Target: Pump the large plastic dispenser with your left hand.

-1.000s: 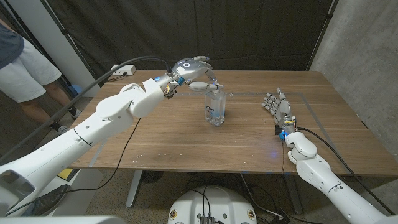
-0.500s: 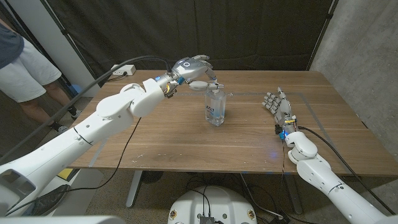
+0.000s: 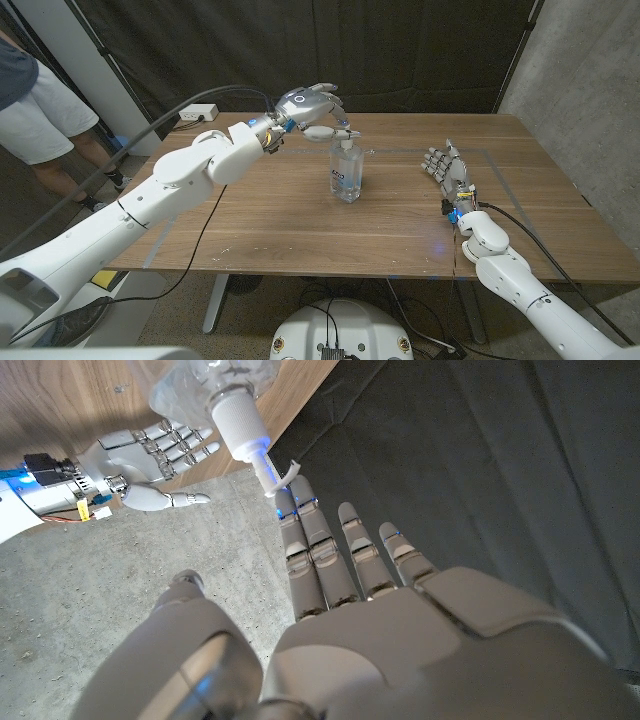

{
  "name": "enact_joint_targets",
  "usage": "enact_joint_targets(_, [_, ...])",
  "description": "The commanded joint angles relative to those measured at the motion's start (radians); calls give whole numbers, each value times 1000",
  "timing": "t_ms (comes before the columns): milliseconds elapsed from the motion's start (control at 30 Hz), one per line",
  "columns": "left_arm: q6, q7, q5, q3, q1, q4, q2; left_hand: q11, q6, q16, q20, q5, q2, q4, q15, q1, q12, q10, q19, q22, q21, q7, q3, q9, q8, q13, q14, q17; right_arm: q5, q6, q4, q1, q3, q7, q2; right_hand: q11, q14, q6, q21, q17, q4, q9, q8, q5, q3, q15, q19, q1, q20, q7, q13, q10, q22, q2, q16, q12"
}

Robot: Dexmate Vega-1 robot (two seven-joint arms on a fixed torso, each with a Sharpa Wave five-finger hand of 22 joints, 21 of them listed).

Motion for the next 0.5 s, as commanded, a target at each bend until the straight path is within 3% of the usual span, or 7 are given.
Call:
enact_joint_targets(33, [1,6,-34,-15,-3,-6,-4,1,-12,-2,0,5,8,2,-14,0,-10,-14,-8,2,-5,-3,-2,0,-5,2,-4,3,6,0,12,7,-3,14,2,-1,9,4,-4,2,-2,5,2,4,0,2,11,-2,-4,-10,3,9,2,10,8,-4])
enact_joint_targets(300, [26,37,-42,-39,19,-18,-3,-1,-27,-3,1,5,9,2,-10,2,-22,-39,-7,2,-4,-14,-3,0,-14,2,-7,3,8,-6,10,4,-3,16,-3,-2,12,4,-3,2,-3,5,2,4,0,2,16,-1,-3,-11,3,10,2,12,8,-3])
enact_joint_targets(433, [41,66,-98,-74,51,-17,-3,1,-50,-3,4,5,11,2,-7,5,-30,-63,-4,2,-2,-14,-4,1,-26,3,-9,3,9,-9,12,6,-4,19,-4,-2,13,3,-3,2,-4,5,2,4,1,2,18,0,-3,-12,3,11,2,12,8,-3])
enact_joint_targets(500, [46,69,-145,-94,67,-16,0,8,-85,-6,4,5,15,2,-2,11,-42,-112,-2,2,-1,-16,-4,2,-41,4,-15,3,7,-6,17,10,-5,21,-2,-2,13,3,-2,2,-4,5,2,4,1,2,18,0,-3,-11,3,11,2,12,8,-3])
